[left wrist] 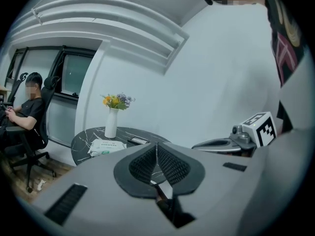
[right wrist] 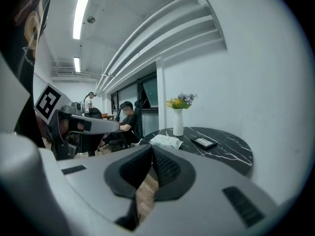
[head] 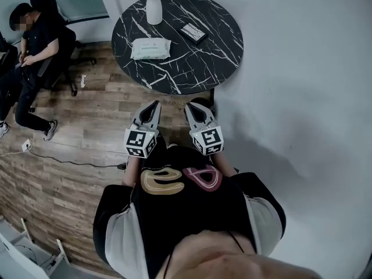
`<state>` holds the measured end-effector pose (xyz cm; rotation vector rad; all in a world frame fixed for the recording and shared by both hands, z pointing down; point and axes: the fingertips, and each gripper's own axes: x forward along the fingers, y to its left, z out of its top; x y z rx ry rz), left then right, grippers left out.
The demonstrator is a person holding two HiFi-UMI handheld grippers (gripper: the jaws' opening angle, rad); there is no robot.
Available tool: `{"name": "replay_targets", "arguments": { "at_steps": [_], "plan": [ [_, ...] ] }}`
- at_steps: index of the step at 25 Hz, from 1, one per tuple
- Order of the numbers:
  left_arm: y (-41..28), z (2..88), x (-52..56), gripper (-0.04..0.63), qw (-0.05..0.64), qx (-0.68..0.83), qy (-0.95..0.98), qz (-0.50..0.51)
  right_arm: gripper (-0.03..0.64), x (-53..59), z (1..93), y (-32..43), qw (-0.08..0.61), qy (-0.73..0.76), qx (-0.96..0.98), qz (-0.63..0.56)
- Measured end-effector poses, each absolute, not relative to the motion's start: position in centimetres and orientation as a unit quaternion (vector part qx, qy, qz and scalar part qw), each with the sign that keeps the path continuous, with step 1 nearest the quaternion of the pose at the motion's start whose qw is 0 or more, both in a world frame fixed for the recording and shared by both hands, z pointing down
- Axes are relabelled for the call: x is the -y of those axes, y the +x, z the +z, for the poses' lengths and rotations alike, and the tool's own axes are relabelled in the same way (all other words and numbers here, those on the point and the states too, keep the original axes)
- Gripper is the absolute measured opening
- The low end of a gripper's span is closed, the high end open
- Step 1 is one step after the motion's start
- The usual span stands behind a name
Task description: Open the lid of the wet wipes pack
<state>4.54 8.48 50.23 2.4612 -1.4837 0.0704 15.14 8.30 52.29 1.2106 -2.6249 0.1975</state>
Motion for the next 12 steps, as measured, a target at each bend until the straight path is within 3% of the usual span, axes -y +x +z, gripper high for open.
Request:
{"name": "replay_targets", "arguments": {
  "at_steps": [12],
  "plan": [
    [-0.8, 50.9, -0.7, 0.021, 0.133, 0.498, 0.856, 0.037, 0.015, -1.7, 53.3, 9.1, 0.145, 0.410, 0.897, 0.078]
  ]
}}
